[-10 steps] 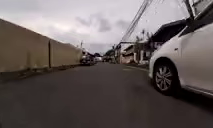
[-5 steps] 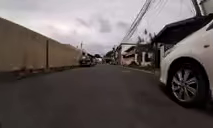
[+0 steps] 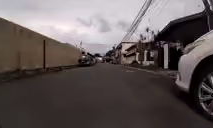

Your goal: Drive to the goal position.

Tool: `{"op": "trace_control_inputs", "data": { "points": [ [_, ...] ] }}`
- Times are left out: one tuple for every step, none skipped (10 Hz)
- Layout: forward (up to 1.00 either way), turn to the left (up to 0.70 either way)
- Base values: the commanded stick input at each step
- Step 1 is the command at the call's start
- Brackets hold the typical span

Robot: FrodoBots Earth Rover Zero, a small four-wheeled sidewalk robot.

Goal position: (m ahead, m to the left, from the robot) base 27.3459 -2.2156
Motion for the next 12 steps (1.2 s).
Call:
{"op": "trace_control_inputs", "data": {
  "points": [
    [1.0, 0.0],
    [1.0, 0.0],
    [1.0, 0.0],
    [1.0, 0.0],
    [1.0, 0.0],
    [1.0, 0.0],
    [1.0, 0.0],
    [1.0, -0.23],
    [1.0, -0.4],
    [1.0, -0.32],
    [1.0, -0.07],
    [1.0, 0.0]
  ]
}}
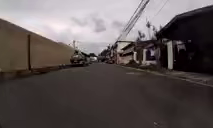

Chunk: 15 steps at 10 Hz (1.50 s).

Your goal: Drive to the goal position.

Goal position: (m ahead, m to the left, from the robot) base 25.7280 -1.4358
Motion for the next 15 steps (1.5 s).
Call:
{"op": "trace_control_inputs", "data": {
  "points": [
    [1.0, 0.0],
    [1.0, 0.0],
    [1.0, 0.0],
    [1.0, 0.0],
    [1.0, 0.0],
    [1.0, 0.0],
    [1.0, 0.0],
    [1.0, 0.0],
    [1.0, 0.0],
    [1.0, 0.0],
    [1.0, 0.0],
    [1.0, 0.0],
    [1.0, 0.0],
    [1.0, 0.0],
    [1.0, 0.0]
  ]
}}
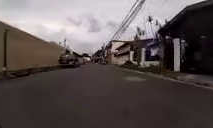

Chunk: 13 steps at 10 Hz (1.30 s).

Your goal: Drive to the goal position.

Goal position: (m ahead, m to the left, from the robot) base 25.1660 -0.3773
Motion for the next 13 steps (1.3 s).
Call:
{"op": "trace_control_inputs", "data": {
  "points": [
    [1.0, 0.0],
    [1.0, 0.0],
    [1.0, 0.0],
    [1.0, 0.0],
    [1.0, 0.0],
    [1.0, 0.0],
    [1.0, 0.0],
    [1.0, 0.0],
    [1.0, 0.0],
    [1.0, 0.0],
    [1.0, 0.0],
    [1.0, 0.0],
    [1.0, 0.0]
  ]
}}
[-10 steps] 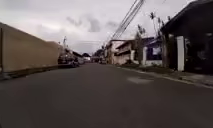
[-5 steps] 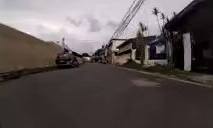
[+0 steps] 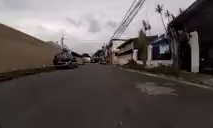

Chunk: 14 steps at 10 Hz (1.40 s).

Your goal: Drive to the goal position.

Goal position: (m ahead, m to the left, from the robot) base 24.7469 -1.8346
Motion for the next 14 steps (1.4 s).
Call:
{"op": "trace_control_inputs", "data": {
  "points": [
    [1.0, 0.0],
    [1.0, 0.0],
    [1.0, 0.0],
    [1.0, 0.0],
    [1.0, 0.0],
    [1.0, 0.0],
    [1.0, 0.0],
    [1.0, 0.0],
    [1.0, 0.0],
    [1.0, 0.0],
    [1.0, 0.0],
    [1.0, 0.0],
    [1.0, 0.0],
    [1.0, 0.0]
  ]
}}
